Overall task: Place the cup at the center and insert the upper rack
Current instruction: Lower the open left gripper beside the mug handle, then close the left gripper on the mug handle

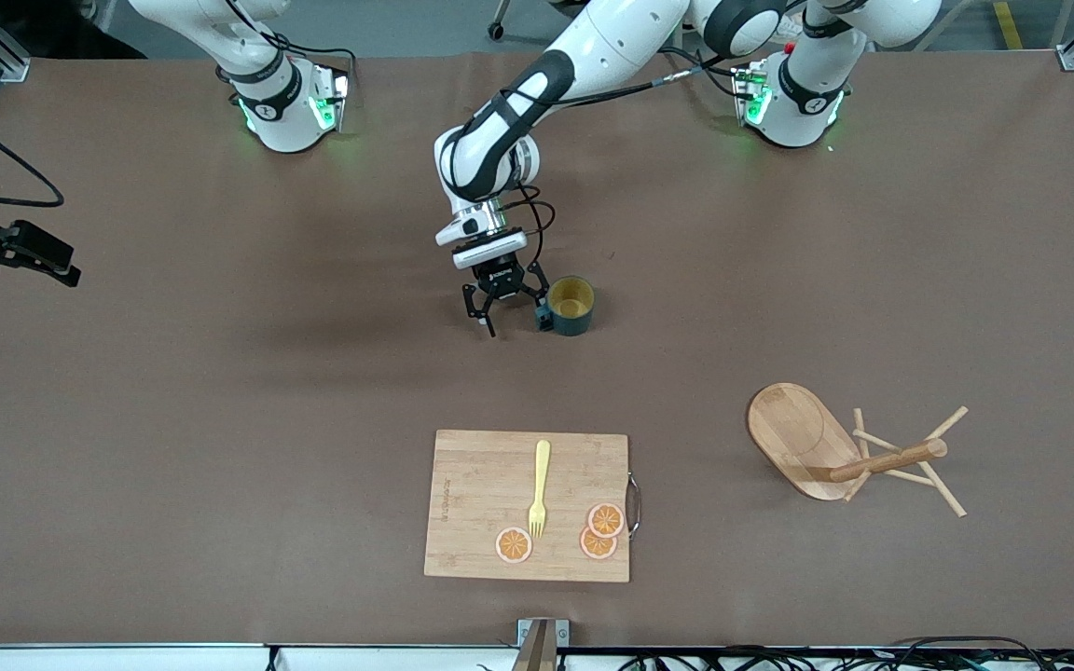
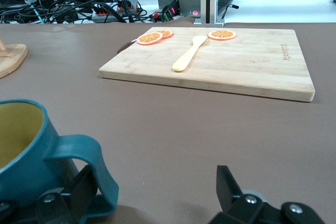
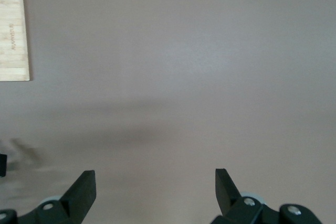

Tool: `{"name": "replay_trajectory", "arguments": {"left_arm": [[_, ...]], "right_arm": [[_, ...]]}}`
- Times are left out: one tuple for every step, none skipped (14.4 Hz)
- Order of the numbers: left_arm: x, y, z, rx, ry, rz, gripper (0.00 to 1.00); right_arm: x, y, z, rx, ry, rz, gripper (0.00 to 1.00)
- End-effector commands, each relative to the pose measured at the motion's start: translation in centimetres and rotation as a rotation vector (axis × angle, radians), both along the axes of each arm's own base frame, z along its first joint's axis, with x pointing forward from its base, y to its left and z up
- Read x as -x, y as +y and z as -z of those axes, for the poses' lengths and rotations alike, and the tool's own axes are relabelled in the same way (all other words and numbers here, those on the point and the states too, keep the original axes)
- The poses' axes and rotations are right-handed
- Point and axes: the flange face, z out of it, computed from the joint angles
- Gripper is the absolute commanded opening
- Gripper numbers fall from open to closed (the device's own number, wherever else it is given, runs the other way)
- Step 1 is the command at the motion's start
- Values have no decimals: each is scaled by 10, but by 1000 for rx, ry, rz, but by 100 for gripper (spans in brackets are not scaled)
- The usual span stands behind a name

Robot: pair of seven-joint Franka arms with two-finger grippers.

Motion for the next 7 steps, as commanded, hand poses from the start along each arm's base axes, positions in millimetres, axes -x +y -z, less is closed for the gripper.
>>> {"name": "replay_trajectory", "arguments": {"left_arm": [[-9, -3, 2, -10, -16, 27, 95], [-13, 0, 3, -11, -21, 23, 90], [-14, 0, 3, -9, -19, 27, 82], [-16, 0, 3, -5, -16, 28, 77], [-17, 1, 3, -4, -15, 26, 69], [-20, 2, 3, -4, -17, 21, 64], [-22, 3, 3, -4, -17, 18, 56]], "right_arm": [[3, 1, -2, -17, -7, 0, 100], [3, 1, -2, -11, -7, -2, 100], [3, 0, -2, -7, -7, -5, 100], [3, 0, -3, -4, -6, -7, 100], [3, -2, -5, 1, -9, -4, 100], [3, -2, -5, 4, -11, -4, 100], [2, -2, -3, 3, -8, -3, 100]]}}
